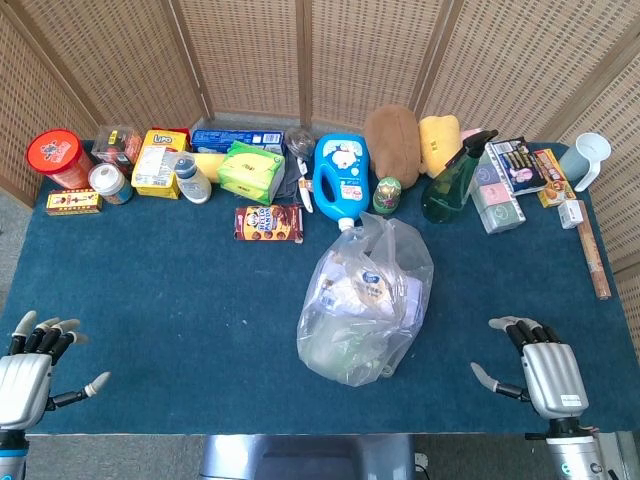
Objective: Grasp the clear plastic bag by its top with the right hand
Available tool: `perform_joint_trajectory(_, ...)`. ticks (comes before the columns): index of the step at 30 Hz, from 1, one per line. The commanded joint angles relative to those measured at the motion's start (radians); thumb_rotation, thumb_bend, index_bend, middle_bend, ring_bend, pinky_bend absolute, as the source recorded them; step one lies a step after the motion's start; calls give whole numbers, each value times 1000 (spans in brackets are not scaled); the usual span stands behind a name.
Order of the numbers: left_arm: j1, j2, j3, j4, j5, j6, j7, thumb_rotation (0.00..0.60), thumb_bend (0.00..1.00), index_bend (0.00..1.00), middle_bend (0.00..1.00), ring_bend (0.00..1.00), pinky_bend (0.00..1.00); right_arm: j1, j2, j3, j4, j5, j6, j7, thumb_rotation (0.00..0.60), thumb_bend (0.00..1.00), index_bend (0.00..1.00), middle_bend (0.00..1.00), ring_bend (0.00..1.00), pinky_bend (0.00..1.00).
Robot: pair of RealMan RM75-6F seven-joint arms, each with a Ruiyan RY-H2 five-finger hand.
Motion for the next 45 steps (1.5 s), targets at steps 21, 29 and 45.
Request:
perform_joint_trajectory(21, -3, 0, -3, 1, 1, -3, -3, 72, 140, 368, 266, 184, 39, 66, 26, 37, -18, 36, -100, 218, 201, 257, 293, 319, 281, 261)
perform_joint_trajectory(29, 1, 3, -3, 1, -1, 1, -2, 74, 141, 368, 267, 184, 39, 158, 64, 86, -23, 86, -233, 372, 136, 203, 293, 309, 269, 256)
perform_joint_trajectory(45, -11, -8, -11, 20, -31, -33, -6, 78, 139, 368, 266, 184, 39, 325, 22, 145, 15, 199, -459, 406, 114, 201, 293, 306, 258, 250)
